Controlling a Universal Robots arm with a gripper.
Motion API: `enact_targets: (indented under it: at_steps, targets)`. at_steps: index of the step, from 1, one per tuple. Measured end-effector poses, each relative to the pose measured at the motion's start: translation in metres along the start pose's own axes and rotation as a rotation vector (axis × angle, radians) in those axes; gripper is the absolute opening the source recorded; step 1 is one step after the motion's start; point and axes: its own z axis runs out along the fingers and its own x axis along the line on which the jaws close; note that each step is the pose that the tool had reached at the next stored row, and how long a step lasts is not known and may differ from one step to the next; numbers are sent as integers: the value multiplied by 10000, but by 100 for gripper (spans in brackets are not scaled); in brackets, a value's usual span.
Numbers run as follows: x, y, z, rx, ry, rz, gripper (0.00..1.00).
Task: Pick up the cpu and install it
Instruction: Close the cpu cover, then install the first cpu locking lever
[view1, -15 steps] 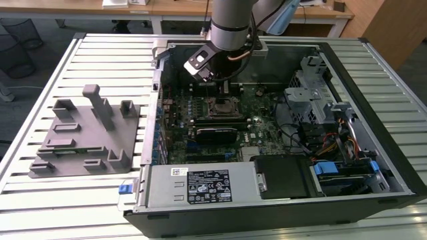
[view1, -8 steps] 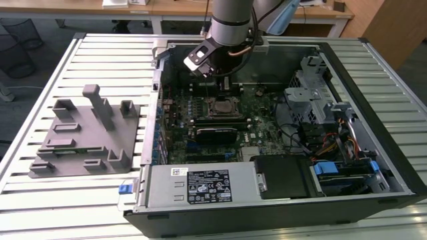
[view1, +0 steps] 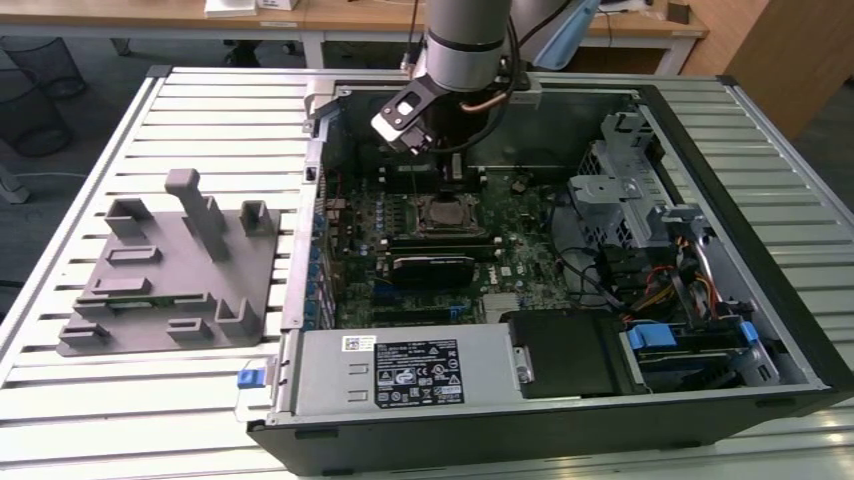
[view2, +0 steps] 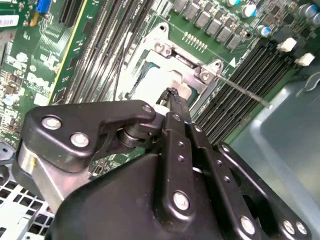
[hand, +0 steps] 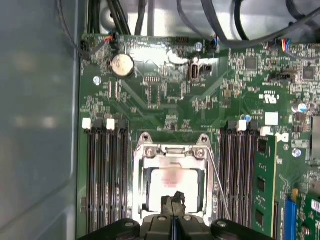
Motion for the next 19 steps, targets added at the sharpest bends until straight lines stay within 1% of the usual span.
enact_targets:
  at_steps: [4, 7, 12, 19]
  targets:
    - [-1, 55, -1, 0, 1, 0, 11]
    - [-1, 64, -14, 3, -1, 1, 11]
    - [-4, 63, -93, 3, 1, 0, 11]
    - [-6, 62, -172, 4, -9, 0, 11]
